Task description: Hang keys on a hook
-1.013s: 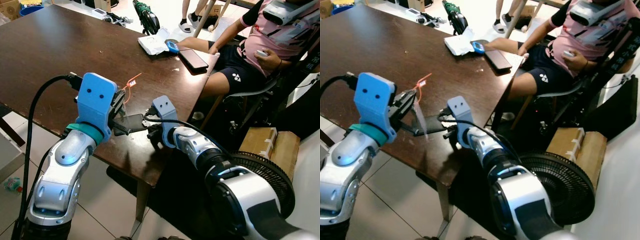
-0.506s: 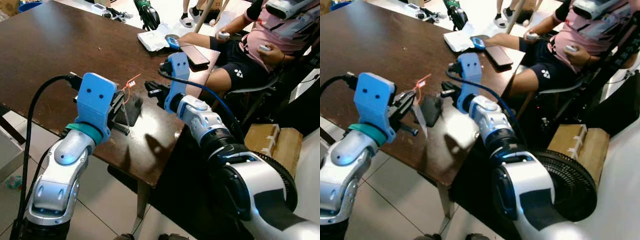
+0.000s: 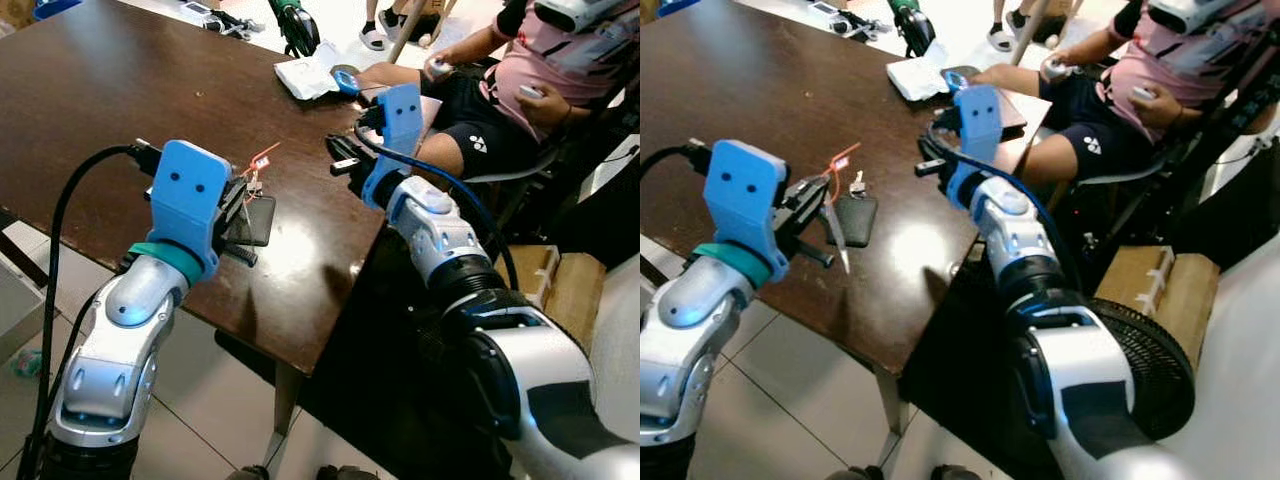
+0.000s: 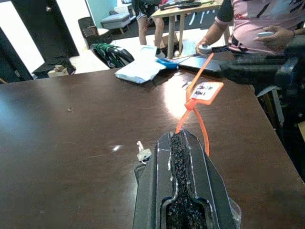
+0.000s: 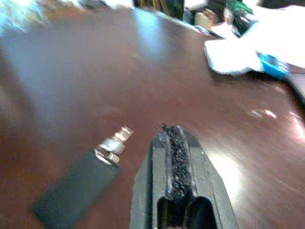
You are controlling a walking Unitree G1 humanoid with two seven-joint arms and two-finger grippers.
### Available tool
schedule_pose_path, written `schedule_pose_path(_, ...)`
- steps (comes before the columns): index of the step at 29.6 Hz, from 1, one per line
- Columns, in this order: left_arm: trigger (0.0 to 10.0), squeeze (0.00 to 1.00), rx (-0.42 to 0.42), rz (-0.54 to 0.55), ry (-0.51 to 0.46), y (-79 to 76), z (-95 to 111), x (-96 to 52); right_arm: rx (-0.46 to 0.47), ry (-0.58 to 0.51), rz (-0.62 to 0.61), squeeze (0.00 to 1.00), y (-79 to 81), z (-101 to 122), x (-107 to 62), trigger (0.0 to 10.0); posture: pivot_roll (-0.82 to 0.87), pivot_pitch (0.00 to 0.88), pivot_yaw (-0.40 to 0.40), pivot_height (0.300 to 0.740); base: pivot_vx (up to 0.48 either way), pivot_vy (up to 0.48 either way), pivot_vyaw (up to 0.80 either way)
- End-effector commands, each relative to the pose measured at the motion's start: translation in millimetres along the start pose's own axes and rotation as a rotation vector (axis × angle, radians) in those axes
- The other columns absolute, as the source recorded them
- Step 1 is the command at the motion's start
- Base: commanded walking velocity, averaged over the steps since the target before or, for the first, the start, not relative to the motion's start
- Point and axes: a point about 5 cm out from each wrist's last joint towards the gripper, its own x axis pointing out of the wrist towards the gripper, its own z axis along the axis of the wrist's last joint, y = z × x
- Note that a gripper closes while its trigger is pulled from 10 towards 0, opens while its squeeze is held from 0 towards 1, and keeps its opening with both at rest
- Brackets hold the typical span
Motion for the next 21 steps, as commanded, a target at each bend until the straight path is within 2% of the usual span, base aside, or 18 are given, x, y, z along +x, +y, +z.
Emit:
schedule_pose_path(1, 10.0, 0.00, -0.005, -0.008, 0.008, -1.5, -2, 1.1, -0.018, 0.040, -0.011, 0.00, 1.9, -9, -0.2, 10.0, 0.13, 0.052, 0.022, 0.740, 0.000, 0.000, 0.00)
schedule_pose_path(2, 10.0, 0.00, 0.000, 0.002, 0.011, -0.7, -3, 1.3, -0.110, 0.079, -0.022, 0.18, 6.1, -15, 1.0, 10.0, 0.13, 0.051, 0.016, 0.740, 0.000, 0.000, 0.00)
schedule_pose_path(3, 10.0, 0.00, 0.000, 0.002, 0.011, -0.7, -3, 1.3, -0.110, 0.079, -0.022, 0.18, 6.1, -15, 1.0, 10.0, 0.13, 0.051, 0.016, 0.740, 0.000, 0.000, 0.00)
schedule_pose_path(4, 10.0, 0.00, 0.003, 0.005, 0.011, -0.7, -3, 1.0, -0.141, 0.073, -0.008, 0.53, 9.0, -14, 1.8, 10.0, 0.13, 0.051, 0.014, 0.740, 0.000, 0.000, 0.00)
schedule_pose_path(5, 10.0, 0.00, 0.003, 0.005, 0.011, -0.7, -3, 1.0, -0.141, 0.073, -0.008, 0.53, 9.0, -14, 1.8, 10.0, 0.13, 0.051, 0.014, 0.740, 0.000, 0.000, 0.00)
schedule_pose_path(6, 10.0, 0.00, 0.004, 0.012, 0.011, -0.1, -3, 0.3, -0.153, 0.056, 0.009, 0.57, 10.8, -11, 2.5, 10.0, 0.14, 0.053, 0.008, 0.740, 0.000, 0.000, 0.00)
schedule_pose_path(7, 10.0, 0.00, 0.004, 0.012, 0.011, -0.1, -3, 0.3, -0.153, 0.056, 0.009, 0.57, 10.8, -11, 2.5, 10.0, 0.14, 0.053, 0.008, 0.740, 0.000, 0.000, 0.00)
schedule_pose_path(9, 10.0, 0.00, -0.002, 0.052, 0.003, 5.1, -2, 0.2, -0.157, -0.095, 0.022, 0.50, 3.5, 9, -1.9, 10.0, 0.12, 0.043, 0.011, 0.740, 0.000, 0.000, 0.00)
schedule_pose_path(10, 10.0, 0.00, -0.002, 0.052, 0.003, 5.1, -2, 0.2, -0.157, -0.095, 0.022, 0.50, 3.5, 9, -1.9, 10.0, 0.12, 0.043, 0.011, 0.740, 0.000, 0.000, 0.00)
schedule_pose_path(11, 10.0, 0.00, -0.010, 0.076, -0.004, 8.6, -1, 1.4, -0.145, -0.173, 0.010, 0.24, -3.4, 18, -7.3, 10.0, 0.11, 0.035, 0.018, 0.740, 0.000, 0.000, 0.00)
schedule_pose_path(12, 10.0, 0.00, -0.010, 0.076, -0.004, 8.6, -1, 1.4, -0.145, -0.173, 0.010, 0.24, -3.4, 18, -7.3, 10.0, 0.11, 0.035, 0.018, 0.740, 0.000, 0.000, 0.00)
schedule_pose_path(13, 10.0, 0.00, -0.022, 0.096, -0.012, 11.6, 0, 2.9, -0.128, -0.235, -0.004, 0.05, -9.6, 24, -13.0, 10.0, 0.11, 0.030, 0.022, 0.740, 0.000, 0.000, 0.00)
schedule_pose_path(14, 10.0, 0.00, -0.022, 0.096, -0.012, 11.6, 0, 2.9, -0.128, -0.235, -0.004, 0.05, -9.6, 24, -13.0, 10.0, 0.11, 0.030, 0.022, 0.740, 0.000, 0.000, 0.00)
schedule_pose_path(15, 10.0, 0.00, -0.049, 0.114, -0.023, 14.5, 2, 4.5, -0.101, -0.292, -0.023, 0.00, -16.3, 28, -20.4, 10.0, 0.11, 0.024, 0.025, 0.740, 0.000, 0.000, 0.00)
schedule_pose_path(18, 10.0, 0.00, -0.108, 0.127, -0.041, 18.3, 6, 7.3, -0.053, -0.395, -0.069, 0.00, -26.9, 36, -35.3, 10.0, 0.10, 0.000, 0.030, 0.740, 0.000, 0.000, 0.00)
schedule_pose_path(20, 10.0, 0.00, -0.108, 0.127, -0.041, 18.3, 6, 7.3, -0.053, -0.395, -0.069, 0.00, -26.9, 36, -35.3, 10.0, 0.10, 0.000, 0.030, 0.740, 0.000, 0.000, 0.00)
schedule_pose_path(21, 10.0, 0.00, -0.124, 0.127, -0.046, 19.1, 7, 8.0, -0.038, -0.428, -0.085, 0.00, -29.9, 39, -40.8, 10.0, 0.10, 0.000, 0.030, 0.740, 0.000, 0.000, 0.00)
